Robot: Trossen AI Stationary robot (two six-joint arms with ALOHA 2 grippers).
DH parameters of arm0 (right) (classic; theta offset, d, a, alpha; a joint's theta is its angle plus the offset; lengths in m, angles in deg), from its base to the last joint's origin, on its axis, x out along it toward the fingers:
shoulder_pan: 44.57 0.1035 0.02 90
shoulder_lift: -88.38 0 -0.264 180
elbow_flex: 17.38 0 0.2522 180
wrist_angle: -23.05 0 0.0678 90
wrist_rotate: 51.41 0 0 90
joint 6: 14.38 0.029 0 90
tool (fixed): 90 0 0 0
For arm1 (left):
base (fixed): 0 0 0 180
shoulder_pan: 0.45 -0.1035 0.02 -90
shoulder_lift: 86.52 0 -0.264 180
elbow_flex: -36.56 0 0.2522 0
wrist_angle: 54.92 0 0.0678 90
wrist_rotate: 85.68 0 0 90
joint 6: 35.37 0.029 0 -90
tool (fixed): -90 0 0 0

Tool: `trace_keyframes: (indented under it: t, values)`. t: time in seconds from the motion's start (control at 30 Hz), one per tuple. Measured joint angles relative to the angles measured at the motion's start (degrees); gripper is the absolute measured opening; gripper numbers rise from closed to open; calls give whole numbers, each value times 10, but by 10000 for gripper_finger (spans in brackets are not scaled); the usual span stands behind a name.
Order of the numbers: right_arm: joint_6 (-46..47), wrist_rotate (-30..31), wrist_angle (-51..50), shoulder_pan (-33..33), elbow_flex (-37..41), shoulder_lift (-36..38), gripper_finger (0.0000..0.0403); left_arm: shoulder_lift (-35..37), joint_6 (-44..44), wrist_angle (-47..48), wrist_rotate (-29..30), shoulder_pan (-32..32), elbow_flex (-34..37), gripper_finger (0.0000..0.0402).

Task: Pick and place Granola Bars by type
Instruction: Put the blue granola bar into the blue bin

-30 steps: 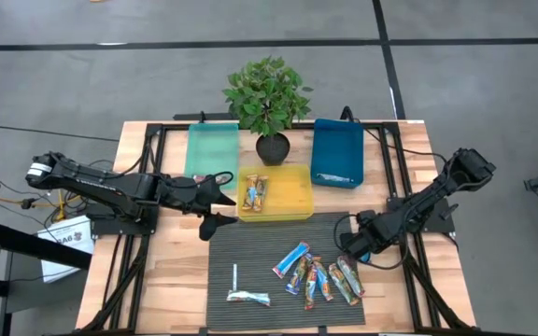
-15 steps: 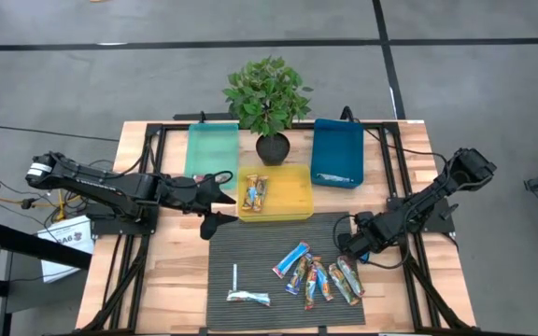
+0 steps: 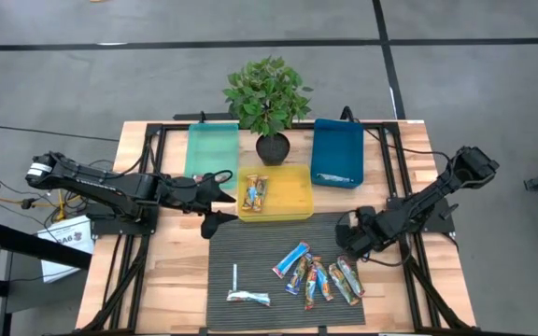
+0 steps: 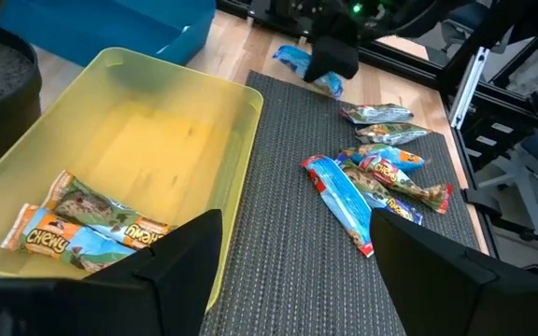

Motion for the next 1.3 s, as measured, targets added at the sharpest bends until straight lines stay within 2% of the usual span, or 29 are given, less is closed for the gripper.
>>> trace_keyframes:
  t: [0.3, 0.43, 0.7, 0.8, 0.93, 1.3]
  values:
    - [-19, 150, 1, 0, -1, 73, 27, 0, 0, 0, 1, 0, 0, 265]
    - [-49, 226, 1, 0, -1, 113, 34, 0, 0, 0, 2, 0, 0, 265]
    - [-112, 395, 6, -1, -1, 200, 23, 0, 0, 0, 2, 0, 0, 265]
    - [-147, 440, 18, -13, -1, 230, 25, 0, 0, 0, 2, 0, 0, 265]
    - [-241, 470, 68, -45, -2, 268, 33, 0, -9, 0, 17, 0, 0, 265]
    - [-609, 453, 290, -173, -2, 346, 27, 0, -46, 0, 43, 0, 0, 265]
